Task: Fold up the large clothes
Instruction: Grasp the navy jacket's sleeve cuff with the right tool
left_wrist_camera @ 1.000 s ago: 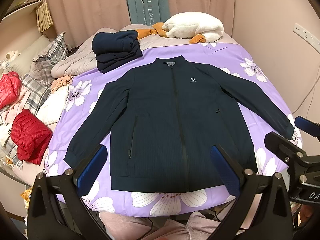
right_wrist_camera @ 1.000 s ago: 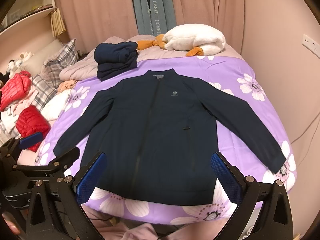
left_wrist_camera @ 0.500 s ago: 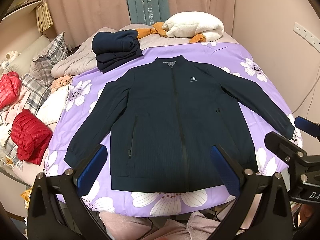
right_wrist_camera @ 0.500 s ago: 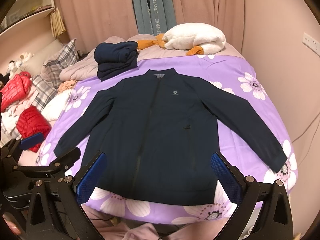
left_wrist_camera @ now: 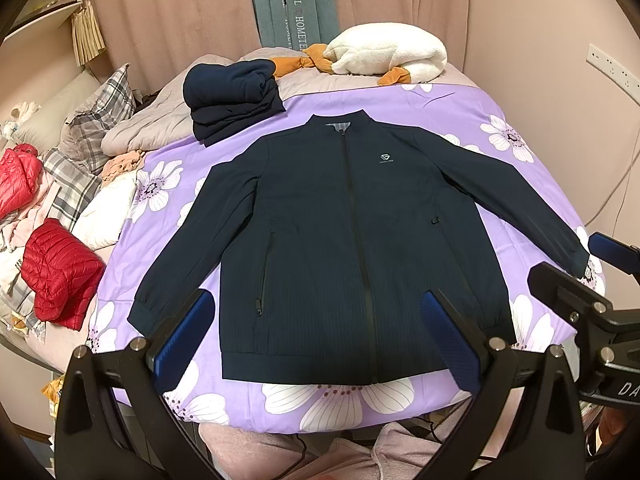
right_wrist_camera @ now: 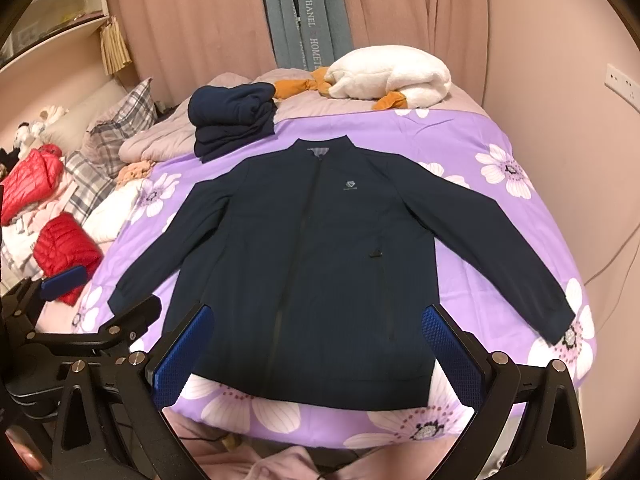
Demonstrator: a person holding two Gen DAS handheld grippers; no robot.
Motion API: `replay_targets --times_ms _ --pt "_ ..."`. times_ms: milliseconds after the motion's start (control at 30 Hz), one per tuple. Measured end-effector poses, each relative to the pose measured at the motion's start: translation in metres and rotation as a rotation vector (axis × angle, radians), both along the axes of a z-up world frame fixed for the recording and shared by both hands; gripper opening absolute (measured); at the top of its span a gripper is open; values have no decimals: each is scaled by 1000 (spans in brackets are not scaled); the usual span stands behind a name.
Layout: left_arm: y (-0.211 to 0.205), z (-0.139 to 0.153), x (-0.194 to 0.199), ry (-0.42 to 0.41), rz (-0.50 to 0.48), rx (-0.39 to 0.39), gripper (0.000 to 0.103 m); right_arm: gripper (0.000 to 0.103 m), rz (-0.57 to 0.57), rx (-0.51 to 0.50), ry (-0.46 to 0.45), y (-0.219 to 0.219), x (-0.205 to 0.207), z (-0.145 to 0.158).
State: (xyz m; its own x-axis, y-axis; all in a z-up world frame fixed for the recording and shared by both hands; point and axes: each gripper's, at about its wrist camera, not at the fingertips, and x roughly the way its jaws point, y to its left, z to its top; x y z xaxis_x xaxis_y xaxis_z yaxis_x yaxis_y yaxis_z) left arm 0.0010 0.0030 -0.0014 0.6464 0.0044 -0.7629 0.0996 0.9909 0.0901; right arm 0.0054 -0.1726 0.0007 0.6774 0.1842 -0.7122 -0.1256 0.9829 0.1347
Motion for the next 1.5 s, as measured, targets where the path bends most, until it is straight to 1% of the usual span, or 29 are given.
replay_targets --times_ms 267,333,400,500,567,600,667,700,733,767,800,833,900,933,1000,1033,1100,1167,1267,1367,1433,1500 --pt "0 -1 0 1 0 1 103 103 -1 3 1 0 0 0" --pt "0 -2 0 5 -9 -14 103 103 -1 6 2 -1 0 -1" --pt "1 -7 5 26 -34 -59 103 103 5 33 3 -6 2 -3" --pt "9 -28 21 110 -38 -146 103 103 20 142 -16 -25 5 -11" --pt "17 -46 34 153 -25 -204 103 103 -21 246 -60 -48 6 -23" --pt "19 -54 39 161 -12 -225 103 103 -38 283 -77 -57 6 -28" --pt "25 -66 47 174 5 -258 103 103 -81 400 -117 -85 5 -50" --pt "29 -76 52 193 11 -287 103 103 -86 442 -132 -92 5 -56" --pt "30 -82 55 206 10 -315 103 103 -110 539 -168 -109 0 -74" --pt "33 -91 59 225 6 -361 103 103 -143 602 -189 -121 -3 -88" --pt "32 -92 62 236 4 -387 103 103 -169 644 -206 -130 -6 -97" --pt "33 -99 64 243 -3 -424 103 103 -202 674 -226 -140 -9 -110" --pt "33 -107 67 248 -28 -461 103 103 -253 665 -243 -153 -12 -125" --pt "31 -111 68 254 -52 -488 103 103 -288 622 -210 -159 -11 -138" --pt "28 -116 66 253 -87 -541 103 103 -321 598 -167 -170 -9 -153" --pt "26 -117 65 250 -105 -556 103 103 -357 600 -150 -178 -11 -163" --pt "23 -118 65 247 -124 -557 103 103 -436 635 -140 -197 -14 -179" --pt "21 -121 67 248 -127 -537 103 103 -511 698 -129 -219 -15 -189" --pt "20 -131 74 279 -111 -530 103 103 -578 787 -139 -246 -16 -200" --pt "14 -140 85 311 -114 -565 103 103 -614 780 -162 -261 -11 -211" --pt "10 -143 91 321 -122 -590 103 103 -655 767 -143 -270 2 -219" --pt "5 -144 94 309 -126 -590 103 103 -678 775 -126 -280 16 -227"
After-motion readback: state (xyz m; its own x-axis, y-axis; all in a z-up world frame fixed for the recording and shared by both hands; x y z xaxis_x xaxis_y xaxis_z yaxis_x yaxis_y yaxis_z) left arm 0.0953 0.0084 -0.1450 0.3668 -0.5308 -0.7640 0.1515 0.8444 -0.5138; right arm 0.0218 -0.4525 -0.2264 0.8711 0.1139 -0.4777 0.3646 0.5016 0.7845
